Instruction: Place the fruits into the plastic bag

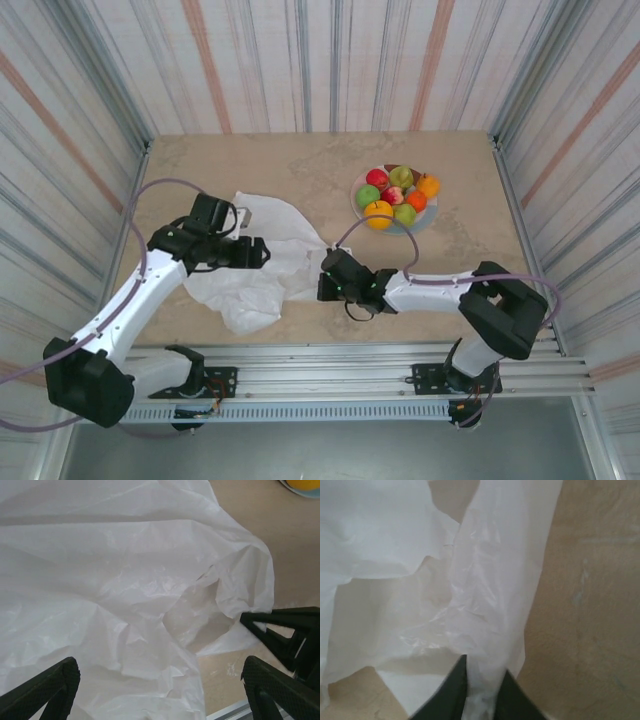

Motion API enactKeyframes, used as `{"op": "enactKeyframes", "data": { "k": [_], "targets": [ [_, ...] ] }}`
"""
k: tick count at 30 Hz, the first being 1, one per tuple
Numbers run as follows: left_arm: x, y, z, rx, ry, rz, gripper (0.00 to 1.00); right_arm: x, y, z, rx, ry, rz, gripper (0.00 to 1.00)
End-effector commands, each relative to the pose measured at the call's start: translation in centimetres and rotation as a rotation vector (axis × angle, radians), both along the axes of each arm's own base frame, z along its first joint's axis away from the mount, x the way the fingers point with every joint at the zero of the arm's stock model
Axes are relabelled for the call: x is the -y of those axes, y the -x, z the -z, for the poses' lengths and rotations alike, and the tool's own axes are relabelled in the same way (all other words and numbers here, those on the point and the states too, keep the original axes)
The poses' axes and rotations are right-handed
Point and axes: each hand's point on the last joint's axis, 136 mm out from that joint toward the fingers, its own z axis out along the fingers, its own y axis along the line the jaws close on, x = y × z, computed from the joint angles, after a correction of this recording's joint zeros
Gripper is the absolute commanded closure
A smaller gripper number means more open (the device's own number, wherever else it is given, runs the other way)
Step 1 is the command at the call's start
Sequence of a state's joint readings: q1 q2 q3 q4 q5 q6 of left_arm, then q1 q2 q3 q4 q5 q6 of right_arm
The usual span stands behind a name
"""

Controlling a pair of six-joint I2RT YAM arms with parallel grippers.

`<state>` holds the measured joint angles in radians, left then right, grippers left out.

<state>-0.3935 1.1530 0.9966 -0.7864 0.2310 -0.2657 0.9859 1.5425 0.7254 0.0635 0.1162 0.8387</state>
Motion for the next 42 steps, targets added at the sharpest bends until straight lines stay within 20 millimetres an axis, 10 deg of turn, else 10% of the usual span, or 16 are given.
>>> {"op": "enactKeyframes", "data": {
  "k": [1, 13, 31, 42],
  "targets": [
    [1.9, -0.3, -1.5, 0.101, -0.027, 0.15, 0.13, 0.8, -1.6, -3.0, 0.089, 0.021, -0.032, 1.0],
    [6.6, -1.7, 1.4, 0.175, -0.185, 0.355, 0.13, 1.6, -2.0, -10.2, 0.198, -0.158, -0.101, 1.0],
    [6.9, -4.0, 6.7, 0.139, -0.414, 0.352, 0.22, 1.9, -2.6, -10.5, 0.193, -0.161, -0.112, 1.0],
    [6.3, -6.1, 7.7, 0.172, -0.557, 0.291, 0.66, 2.0, -2.8, -10.1, 0.185, -0.144, -0.13, 1.0]
  ]
}}
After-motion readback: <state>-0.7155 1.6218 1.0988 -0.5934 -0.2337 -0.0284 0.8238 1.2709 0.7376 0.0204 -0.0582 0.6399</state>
